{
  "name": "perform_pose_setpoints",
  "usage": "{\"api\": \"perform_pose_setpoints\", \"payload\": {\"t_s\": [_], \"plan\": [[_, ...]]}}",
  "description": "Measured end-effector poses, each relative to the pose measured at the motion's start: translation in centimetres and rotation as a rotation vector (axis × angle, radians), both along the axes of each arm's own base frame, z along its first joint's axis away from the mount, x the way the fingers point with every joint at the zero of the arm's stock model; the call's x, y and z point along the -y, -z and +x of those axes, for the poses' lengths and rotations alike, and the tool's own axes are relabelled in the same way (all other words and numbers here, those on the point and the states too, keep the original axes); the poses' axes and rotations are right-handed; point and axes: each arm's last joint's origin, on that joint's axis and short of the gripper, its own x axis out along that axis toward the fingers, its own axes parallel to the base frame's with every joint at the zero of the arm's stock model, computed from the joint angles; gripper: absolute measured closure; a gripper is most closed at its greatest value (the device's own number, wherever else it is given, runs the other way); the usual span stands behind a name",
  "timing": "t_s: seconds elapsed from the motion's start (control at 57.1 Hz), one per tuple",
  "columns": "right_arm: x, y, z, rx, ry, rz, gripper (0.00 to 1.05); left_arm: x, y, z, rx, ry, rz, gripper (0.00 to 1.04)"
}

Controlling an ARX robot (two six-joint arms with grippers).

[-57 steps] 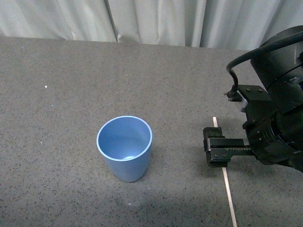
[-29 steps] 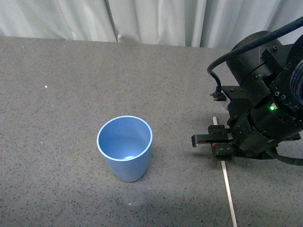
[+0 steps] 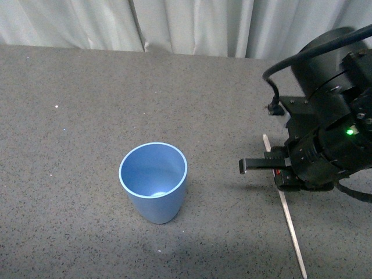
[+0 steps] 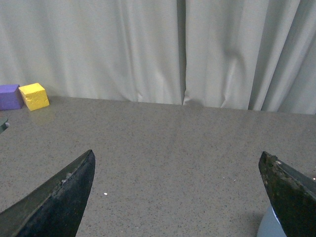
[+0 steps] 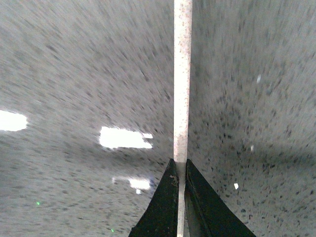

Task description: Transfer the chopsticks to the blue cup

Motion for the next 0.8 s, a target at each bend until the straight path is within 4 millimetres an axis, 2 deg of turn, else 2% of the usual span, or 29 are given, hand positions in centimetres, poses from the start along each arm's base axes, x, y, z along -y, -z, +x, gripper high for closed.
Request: {"api": "perform_pose_setpoints", "payload": {"t_s": [0.105, 0.175, 0.402, 0.578, 0.805], "plan": [[-0.4, -4.8, -1.0, 0.333, -0.082, 0.145, 1.04, 0.0, 0.0, 0.0, 0.000, 0.000, 0.000, 0.07], [-0.8, -7.2, -1.6, 0.516, -0.165, 0.266, 1.04, 0.0, 0.0, 0.0, 0.000, 0.000, 0.000, 0.07], [-2.8, -10.8, -2.4, 0.817, -0.387, 0.523, 1.04, 0.0, 0.0, 0.0, 0.000, 0.000, 0.000, 0.07], [-4.7, -11.0, -3.0, 0.866, -0.487, 0.580, 1.04, 0.0, 0.0, 0.0, 0.000, 0.000, 0.000, 0.07], [-7.3, -8.4, -2.6, 0.803, -0.559, 0.599, 1.04, 0.0, 0.0, 0.0, 0.000, 0.000, 0.000, 0.07]]}}
